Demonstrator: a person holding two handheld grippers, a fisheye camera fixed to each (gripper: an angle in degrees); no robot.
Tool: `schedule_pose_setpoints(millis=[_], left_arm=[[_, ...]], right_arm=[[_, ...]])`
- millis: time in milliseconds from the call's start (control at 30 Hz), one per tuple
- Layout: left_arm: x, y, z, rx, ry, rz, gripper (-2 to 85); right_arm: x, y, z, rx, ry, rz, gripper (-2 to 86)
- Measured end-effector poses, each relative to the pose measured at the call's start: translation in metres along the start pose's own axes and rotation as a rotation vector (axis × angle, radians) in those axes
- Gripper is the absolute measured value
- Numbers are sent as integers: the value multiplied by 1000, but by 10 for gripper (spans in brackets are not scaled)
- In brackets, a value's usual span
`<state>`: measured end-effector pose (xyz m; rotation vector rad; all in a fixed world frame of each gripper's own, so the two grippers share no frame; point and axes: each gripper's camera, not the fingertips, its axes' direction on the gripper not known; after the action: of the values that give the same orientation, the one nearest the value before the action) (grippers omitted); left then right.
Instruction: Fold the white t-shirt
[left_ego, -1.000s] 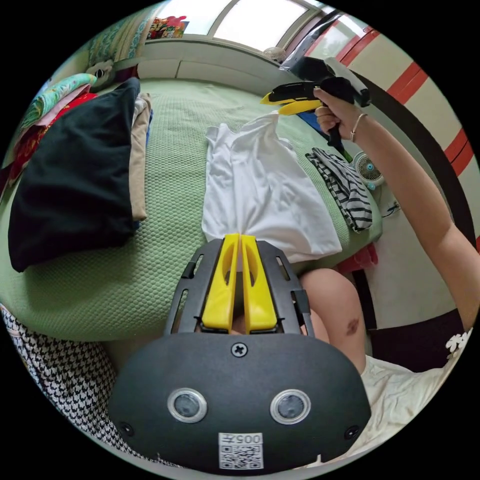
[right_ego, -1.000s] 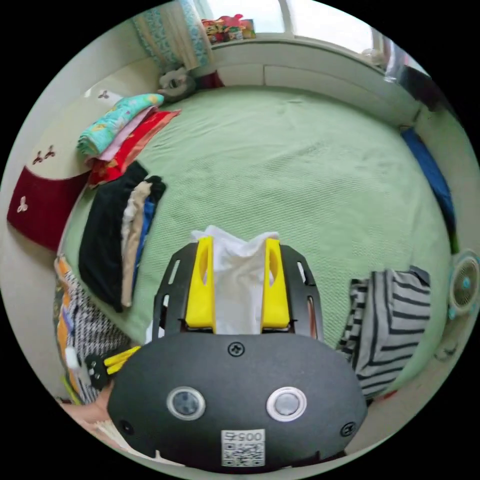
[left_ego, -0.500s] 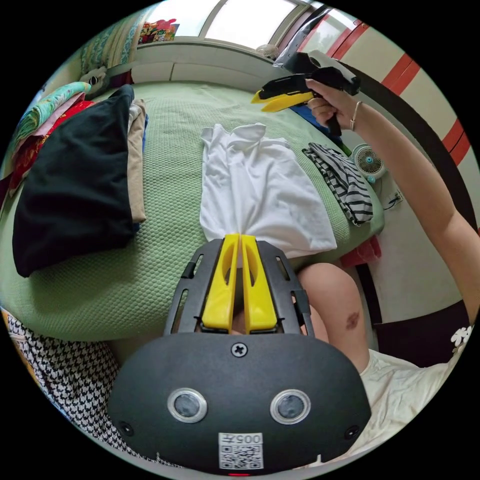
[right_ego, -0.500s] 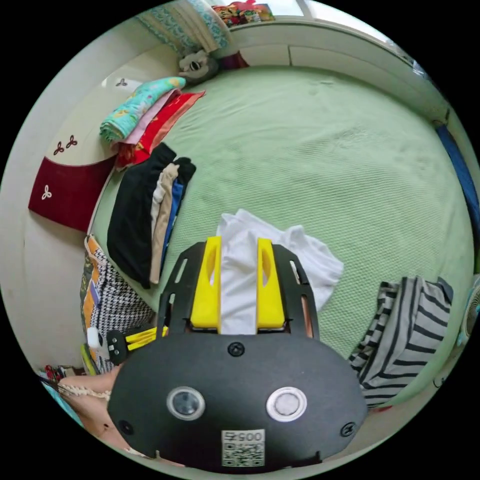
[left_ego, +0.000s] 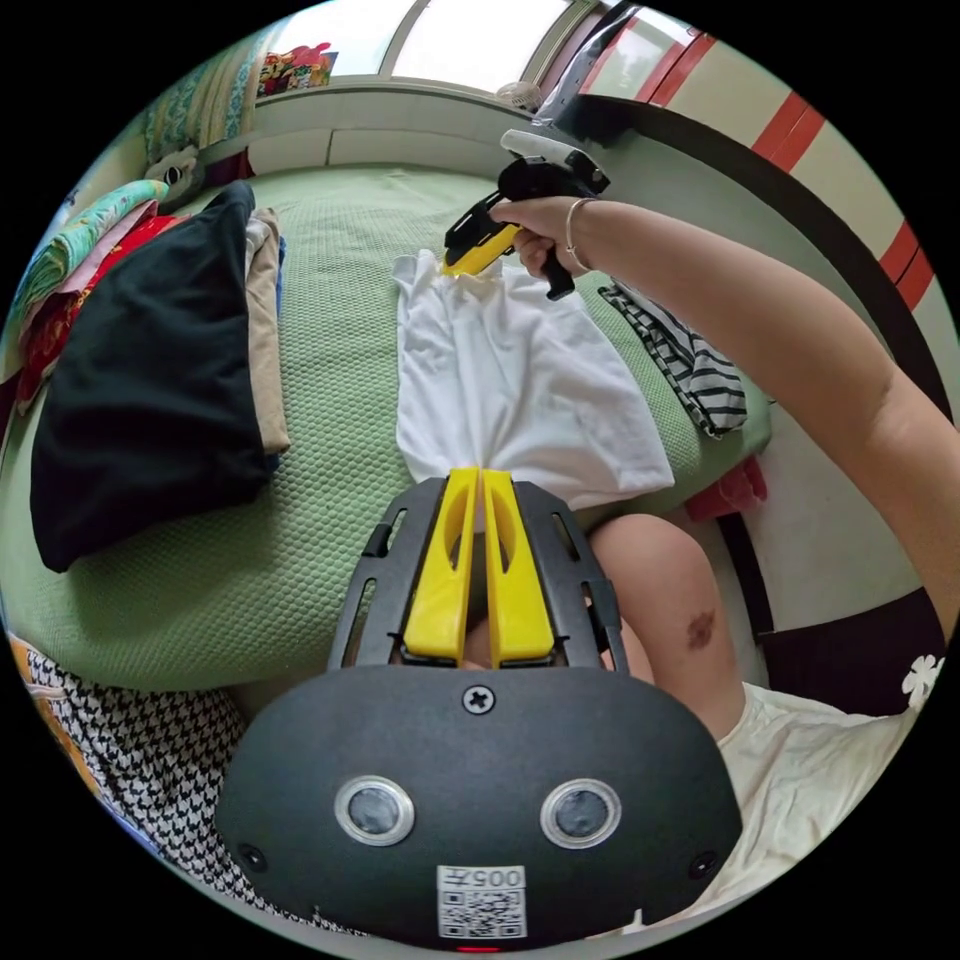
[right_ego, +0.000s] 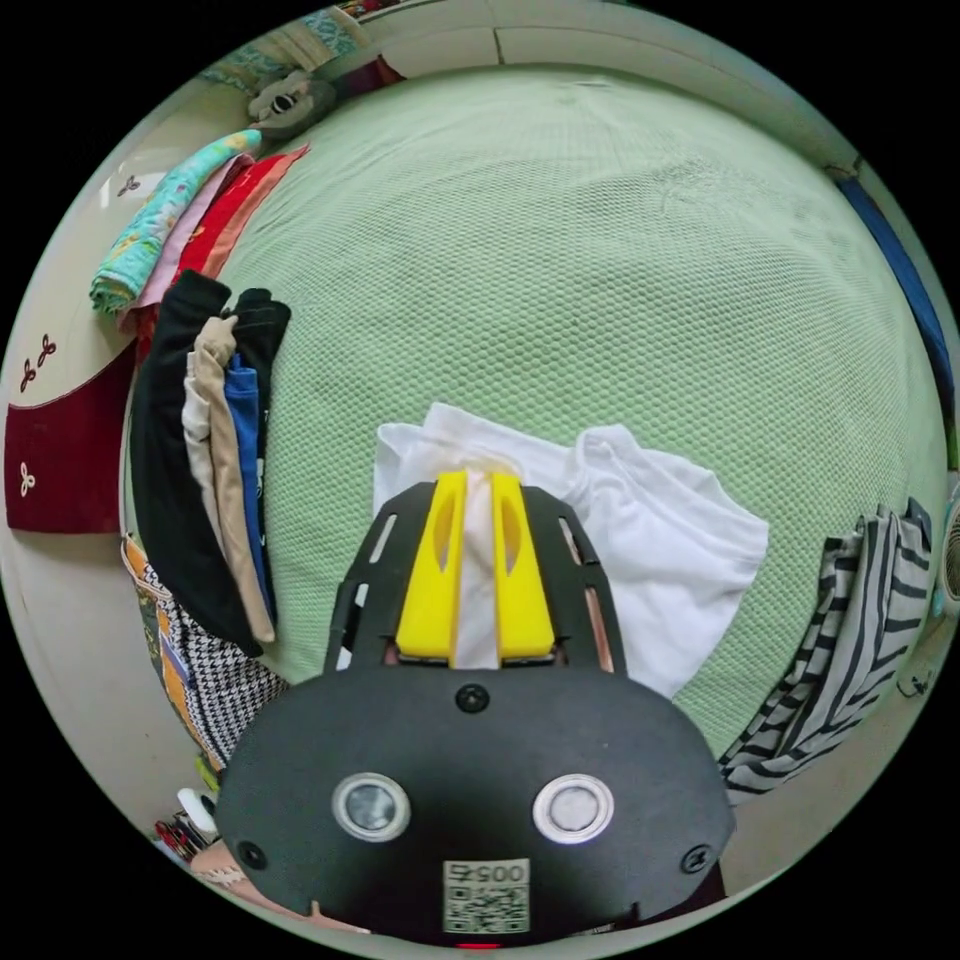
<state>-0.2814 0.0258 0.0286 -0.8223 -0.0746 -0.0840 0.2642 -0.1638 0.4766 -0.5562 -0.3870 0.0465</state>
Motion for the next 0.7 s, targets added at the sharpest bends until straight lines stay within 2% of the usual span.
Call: schedule_pose_setpoints(millis=[167, 333, 533, 700], left_arm=[[-3, 4, 1, 0, 21, 0, 0], [0, 7, -2, 8, 28, 15, 0], [2, 10, -10, 35, 19, 25, 0], [-17, 16, 2, 11, 12, -69, 0]], right_arm=[[1, 16, -16, 44, -64, -25, -6], [-6, 37, -42, 63, -38, -49, -8], [-37, 53, -82, 189, 0, -105, -4], [-61, 30, -50, 171, -122, -141, 32]])
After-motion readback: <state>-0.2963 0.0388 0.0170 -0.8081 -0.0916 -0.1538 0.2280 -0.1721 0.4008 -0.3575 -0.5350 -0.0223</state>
